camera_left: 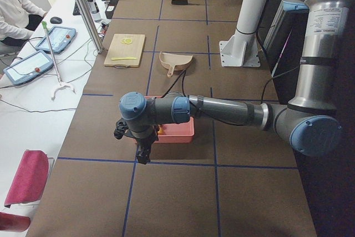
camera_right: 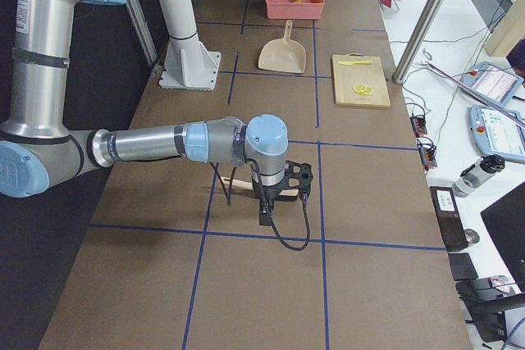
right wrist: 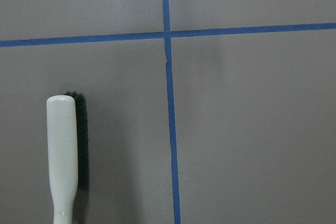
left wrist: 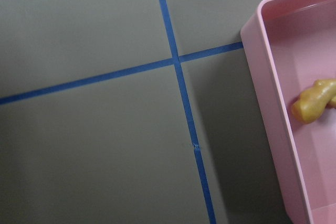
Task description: Sweep and dump trash into bin
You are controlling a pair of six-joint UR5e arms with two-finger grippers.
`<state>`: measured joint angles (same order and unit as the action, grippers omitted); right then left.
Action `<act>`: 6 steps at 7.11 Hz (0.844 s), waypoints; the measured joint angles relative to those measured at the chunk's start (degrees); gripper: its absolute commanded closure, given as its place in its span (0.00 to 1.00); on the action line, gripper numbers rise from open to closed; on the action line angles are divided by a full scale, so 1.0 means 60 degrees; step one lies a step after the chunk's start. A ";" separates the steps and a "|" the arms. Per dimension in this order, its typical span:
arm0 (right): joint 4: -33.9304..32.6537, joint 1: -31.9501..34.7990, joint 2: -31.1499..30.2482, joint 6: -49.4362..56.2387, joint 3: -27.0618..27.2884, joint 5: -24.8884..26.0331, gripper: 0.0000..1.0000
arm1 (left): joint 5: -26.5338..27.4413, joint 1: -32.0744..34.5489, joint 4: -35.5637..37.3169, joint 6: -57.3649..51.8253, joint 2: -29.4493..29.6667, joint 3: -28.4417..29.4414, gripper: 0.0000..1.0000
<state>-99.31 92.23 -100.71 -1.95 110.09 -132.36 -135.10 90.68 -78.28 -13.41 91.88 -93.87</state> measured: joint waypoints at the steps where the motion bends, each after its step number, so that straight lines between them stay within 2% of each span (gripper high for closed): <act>1: -0.0037 -0.0018 0.0046 0.0024 -0.0090 0.0005 0.00 | -0.0019 0.0004 -0.0028 0.0915 -0.0382 -0.0428 0.00; 3: -0.0052 -0.0037 0.0115 0.0029 -0.0275 -0.0006 0.00 | -0.0011 0.0005 -0.0077 0.2206 -0.1514 -0.1662 0.00; 6: -0.0066 -0.0092 0.0086 0.0041 -0.0387 0.0039 0.00 | 0.0023 -0.0017 -0.0123 0.2498 -0.1790 -0.1899 0.00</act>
<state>-99.71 91.68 -100.19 -1.71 107.77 -132.12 -134.97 90.57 -79.02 1.58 81.14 -105.27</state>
